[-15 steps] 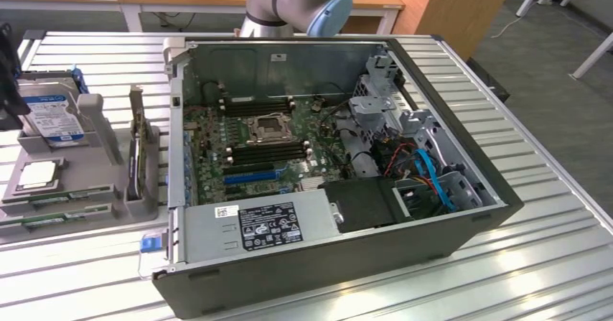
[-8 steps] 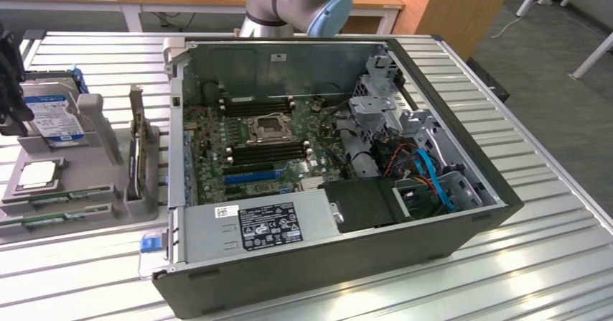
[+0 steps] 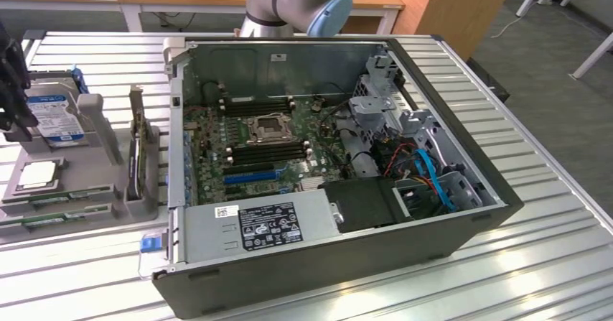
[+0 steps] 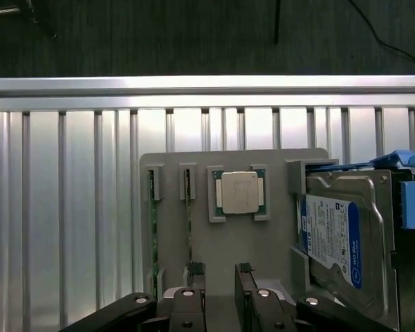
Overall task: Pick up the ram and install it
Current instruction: 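Pick up the ram and move it above insertion slot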
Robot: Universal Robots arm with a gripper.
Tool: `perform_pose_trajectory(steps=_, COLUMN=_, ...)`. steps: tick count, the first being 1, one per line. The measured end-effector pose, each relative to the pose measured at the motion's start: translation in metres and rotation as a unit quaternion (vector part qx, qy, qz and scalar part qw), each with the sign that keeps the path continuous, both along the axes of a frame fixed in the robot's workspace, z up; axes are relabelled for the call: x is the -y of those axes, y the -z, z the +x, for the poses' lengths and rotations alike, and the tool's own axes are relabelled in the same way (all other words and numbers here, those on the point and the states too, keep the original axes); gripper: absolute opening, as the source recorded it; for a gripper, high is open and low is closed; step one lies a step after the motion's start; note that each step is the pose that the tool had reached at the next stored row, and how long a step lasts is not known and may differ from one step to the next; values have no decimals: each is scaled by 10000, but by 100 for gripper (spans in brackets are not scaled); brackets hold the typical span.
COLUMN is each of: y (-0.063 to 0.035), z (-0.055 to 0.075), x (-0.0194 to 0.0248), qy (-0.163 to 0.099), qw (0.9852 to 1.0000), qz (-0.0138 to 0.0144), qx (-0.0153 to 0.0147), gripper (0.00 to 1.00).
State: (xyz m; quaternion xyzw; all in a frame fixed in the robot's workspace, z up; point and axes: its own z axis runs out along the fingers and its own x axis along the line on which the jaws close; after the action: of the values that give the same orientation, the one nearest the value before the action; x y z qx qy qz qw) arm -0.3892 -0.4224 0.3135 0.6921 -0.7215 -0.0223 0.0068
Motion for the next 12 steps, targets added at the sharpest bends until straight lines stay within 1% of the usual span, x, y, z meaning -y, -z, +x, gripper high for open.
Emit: perform_pose_trajectory(steps=12, y=160, z=0, x=0, qy=-1, qw=10000, qz=0, qx=0, gripper=31)
